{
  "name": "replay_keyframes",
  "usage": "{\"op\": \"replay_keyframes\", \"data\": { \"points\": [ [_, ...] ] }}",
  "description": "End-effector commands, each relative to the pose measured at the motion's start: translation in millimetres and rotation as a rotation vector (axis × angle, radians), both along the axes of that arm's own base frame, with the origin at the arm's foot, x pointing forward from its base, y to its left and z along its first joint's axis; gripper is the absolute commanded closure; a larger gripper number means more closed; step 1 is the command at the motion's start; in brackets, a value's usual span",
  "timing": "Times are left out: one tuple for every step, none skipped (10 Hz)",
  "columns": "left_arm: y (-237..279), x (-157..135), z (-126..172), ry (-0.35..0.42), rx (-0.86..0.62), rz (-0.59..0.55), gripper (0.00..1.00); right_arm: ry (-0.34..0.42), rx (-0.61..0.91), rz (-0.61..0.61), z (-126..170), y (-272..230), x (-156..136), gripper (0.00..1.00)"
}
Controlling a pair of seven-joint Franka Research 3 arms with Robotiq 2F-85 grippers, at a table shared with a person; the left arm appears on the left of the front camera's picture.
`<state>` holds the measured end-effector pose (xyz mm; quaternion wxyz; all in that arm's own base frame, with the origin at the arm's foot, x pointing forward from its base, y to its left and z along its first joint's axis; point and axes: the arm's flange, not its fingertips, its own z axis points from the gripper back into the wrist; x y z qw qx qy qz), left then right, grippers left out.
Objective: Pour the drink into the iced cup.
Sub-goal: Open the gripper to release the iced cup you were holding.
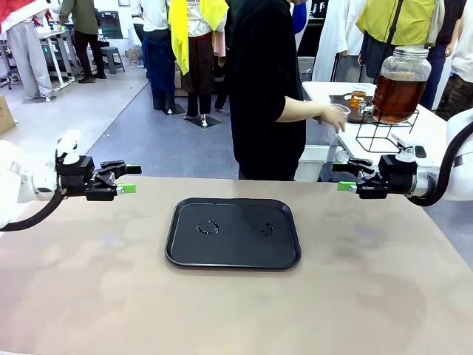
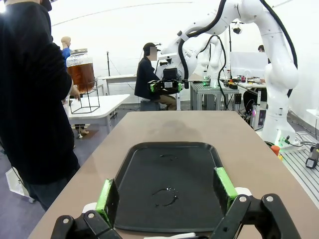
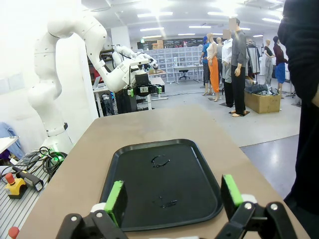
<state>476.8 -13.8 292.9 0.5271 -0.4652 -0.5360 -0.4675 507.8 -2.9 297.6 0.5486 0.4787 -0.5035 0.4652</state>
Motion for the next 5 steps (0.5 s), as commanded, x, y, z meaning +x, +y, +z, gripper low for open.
{"op": "replay_keyframes", "data": {
  "points": [
    [-0.7,0.8,0.2,-0.014,-0.009,0.014,0.0,-0.004,-0.003,-0.003,2.6,0.2,1.1,0.0],
    [-0.7,0.8,0.2,-0.014,-0.009,0.014,0.0,-0.004,-0.003,-0.003,2.6,0.2,1.1,0.0],
    [-0.7,0.8,0.2,-0.014,-0.009,0.014,0.0,-0.004,-0.003,-0.003,2.6,0.2,1.1,0.0],
    [-0.7,0.8,0.2,-0.014,-0.009,0.014,0.0,-0.004,-0.003,-0.003,2.6,0.2,1.1,0.0],
    [-0.7,0.8,0.2,-0.014,-0.009,0.014,0.0,-0.004,-0.003,-0.003,2.6,0.2,1.1,0.0]
  ]
}}
